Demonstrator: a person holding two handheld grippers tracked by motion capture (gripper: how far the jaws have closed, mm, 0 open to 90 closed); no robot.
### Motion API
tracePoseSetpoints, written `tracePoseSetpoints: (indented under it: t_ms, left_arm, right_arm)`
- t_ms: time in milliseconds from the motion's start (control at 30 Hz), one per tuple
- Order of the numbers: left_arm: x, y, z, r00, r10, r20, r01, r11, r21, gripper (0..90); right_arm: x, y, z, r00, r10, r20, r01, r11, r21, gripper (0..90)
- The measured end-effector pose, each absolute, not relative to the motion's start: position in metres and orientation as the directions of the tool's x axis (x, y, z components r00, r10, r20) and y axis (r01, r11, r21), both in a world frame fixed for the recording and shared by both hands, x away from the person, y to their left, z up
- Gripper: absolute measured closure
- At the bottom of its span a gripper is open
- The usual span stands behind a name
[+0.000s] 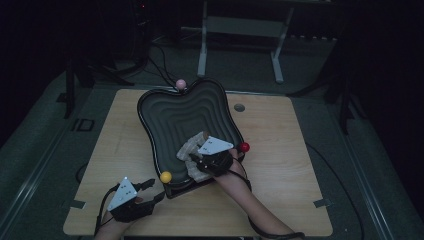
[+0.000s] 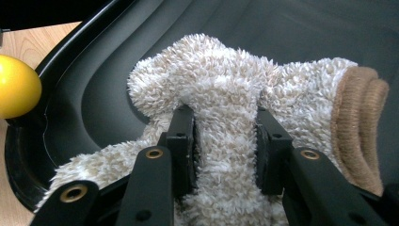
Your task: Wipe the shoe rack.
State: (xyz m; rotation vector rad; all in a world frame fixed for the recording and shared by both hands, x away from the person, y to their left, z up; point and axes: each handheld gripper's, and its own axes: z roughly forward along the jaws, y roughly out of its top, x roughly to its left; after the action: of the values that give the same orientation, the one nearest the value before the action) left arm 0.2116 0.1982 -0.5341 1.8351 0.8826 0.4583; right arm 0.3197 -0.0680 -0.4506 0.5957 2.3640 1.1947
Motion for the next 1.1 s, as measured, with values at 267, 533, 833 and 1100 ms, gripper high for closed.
tracePoseSetpoints:
  t_ms: [267,533,833,1100]
  left_arm:
    - [0.222,0.179,-0.547,0.677,0.731,-0.087,0.387,-0.252,0.887,41.9]
    - [0.226,0.162,-0.554,0.682,0.730,-0.046,0.382,-0.302,0.873,49.1]
    - [0.228,0.165,-0.551,0.658,0.749,-0.083,0.397,-0.252,0.883,64.4]
    - [0.227,0.163,-0.551,0.651,0.759,-0.027,0.370,-0.286,0.884,72.8]
  right_arm:
    - [0.320,-0.068,-0.450,-0.818,0.549,-0.174,0.185,0.537,0.823,64.8]
    - [0.320,-0.068,-0.450,-0.818,0.550,-0.167,0.189,0.533,0.825,64.6]
    - [0.319,-0.068,-0.450,-0.817,0.551,-0.171,0.187,0.534,0.825,64.5]
    - [0.328,-0.066,-0.437,-0.830,0.543,-0.128,0.204,0.508,0.837,65.3]
